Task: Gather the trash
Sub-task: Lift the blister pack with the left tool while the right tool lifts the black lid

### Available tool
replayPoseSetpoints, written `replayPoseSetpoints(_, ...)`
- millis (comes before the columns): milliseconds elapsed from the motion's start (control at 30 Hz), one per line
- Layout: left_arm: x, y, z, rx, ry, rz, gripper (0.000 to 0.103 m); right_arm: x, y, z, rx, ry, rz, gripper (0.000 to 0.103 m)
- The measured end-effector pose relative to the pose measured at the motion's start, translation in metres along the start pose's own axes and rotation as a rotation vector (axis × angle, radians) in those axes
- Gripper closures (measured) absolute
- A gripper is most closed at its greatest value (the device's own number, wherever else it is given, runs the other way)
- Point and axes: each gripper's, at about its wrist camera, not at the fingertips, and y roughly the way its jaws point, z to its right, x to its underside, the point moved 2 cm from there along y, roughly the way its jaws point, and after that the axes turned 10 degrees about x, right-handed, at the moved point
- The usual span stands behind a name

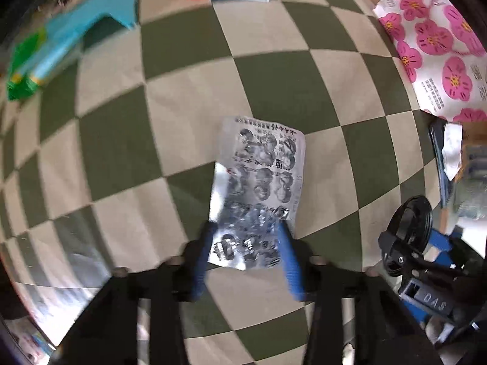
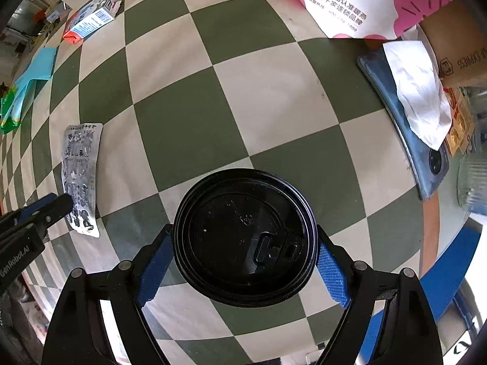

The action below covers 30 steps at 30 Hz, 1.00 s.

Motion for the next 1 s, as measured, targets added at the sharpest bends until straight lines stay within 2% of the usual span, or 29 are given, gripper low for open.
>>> replayPoseSetpoints(33, -0.002, 0.004, 0.002, -0.005, 0.005, 0.001, 0.045, 0.000, 0.000, -0.001, -0.005, 0.013, -0.004, 0.016)
replayPoseSetpoints(100, -0.004, 0.008, 0.013, -0.033, 0.034, 0.001, 0.042, 0.002, 0.003, 0.003, -0.007, 0.028, -0.005, 0.016)
replayPoseSetpoints(233, -0.015, 0.015, 0.034, -0.161, 0.102, -0.014, 0.041, -0.009, -0.003, 0.014, 0.001, 0.042, 0.004, 0.016)
replayPoseSetpoints(333, -0.011, 0.019, 0.049, -0.199, 0.156, 0.007, 0.043, -0.011, -0.006, 0.015, 0.001, 0.043, 0.003, 0.016)
replayPoseSetpoints(400, -0.005, 0.020, 0.053, -0.195, 0.165, 0.008, 0.043, -0.013, -0.008, 0.013, -0.004, 0.042, 0.004, 0.016)
replayPoseSetpoints(467, -0.009, 0.011, 0.041, -0.191, 0.158, 0.007, 0.043, -0.013, -0.011, 0.010, -0.007, 0.041, 0.008, 0.016)
replayPoseSetpoints(533, -0.003, 0.013, 0.048, -0.189, 0.156, 0.019, 0.043, -0.013, -0.014, 0.008, -0.012, 0.038, 0.011, 0.016)
replayPoseSetpoints(667, -0.003, -0.012, 0.031, -0.163, 0.138, 0.069, 0.043, -0.009, -0.023, 0.006, -0.022, 0.026, 0.022, 0.016)
replayPoseSetpoints(833, 0.027, -0.051, 0.026, -0.155, 0.126, 0.172, 0.043, 0.002, -0.033, 0.007, -0.035, 0.000, 0.067, 0.016)
replayPoseSetpoints(1000, 0.072, -0.088, -0.001, -0.137, 0.086, 0.266, 0.043, 0.032, -0.061, 0.000, -0.053, -0.038, 0.136, 0.016)
